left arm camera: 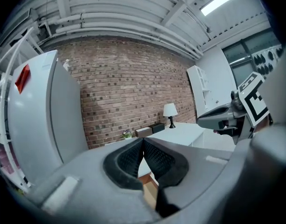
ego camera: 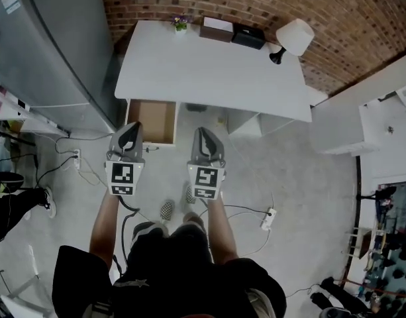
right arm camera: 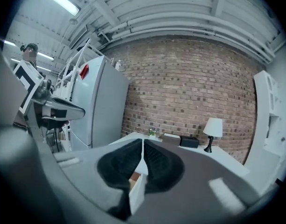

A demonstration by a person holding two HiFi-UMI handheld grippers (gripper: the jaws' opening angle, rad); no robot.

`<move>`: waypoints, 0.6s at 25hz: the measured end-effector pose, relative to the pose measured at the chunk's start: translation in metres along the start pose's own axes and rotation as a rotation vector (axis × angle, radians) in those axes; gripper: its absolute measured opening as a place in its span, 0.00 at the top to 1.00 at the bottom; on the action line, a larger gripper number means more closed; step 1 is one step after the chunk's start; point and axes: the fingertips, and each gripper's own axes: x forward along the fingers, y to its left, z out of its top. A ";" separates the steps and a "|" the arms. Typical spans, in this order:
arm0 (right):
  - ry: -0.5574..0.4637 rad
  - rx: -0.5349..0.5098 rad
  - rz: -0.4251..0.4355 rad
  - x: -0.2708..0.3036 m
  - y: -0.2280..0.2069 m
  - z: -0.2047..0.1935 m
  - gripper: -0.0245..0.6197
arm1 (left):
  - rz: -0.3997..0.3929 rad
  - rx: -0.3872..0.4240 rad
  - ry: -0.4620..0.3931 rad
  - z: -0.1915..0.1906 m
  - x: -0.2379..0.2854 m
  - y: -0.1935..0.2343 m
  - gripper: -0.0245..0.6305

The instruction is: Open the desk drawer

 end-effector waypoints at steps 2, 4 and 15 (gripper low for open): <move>-0.019 -0.014 -0.003 -0.010 -0.006 0.010 0.94 | -0.006 0.008 -0.015 0.013 -0.001 -0.008 0.95; -0.033 -0.035 -0.017 -0.019 -0.017 0.017 0.95 | -0.011 0.009 -0.030 0.025 -0.003 -0.016 0.95; -0.048 -0.036 -0.049 -0.062 -0.042 0.023 0.95 | -0.028 0.022 -0.046 0.049 -0.021 -0.052 0.95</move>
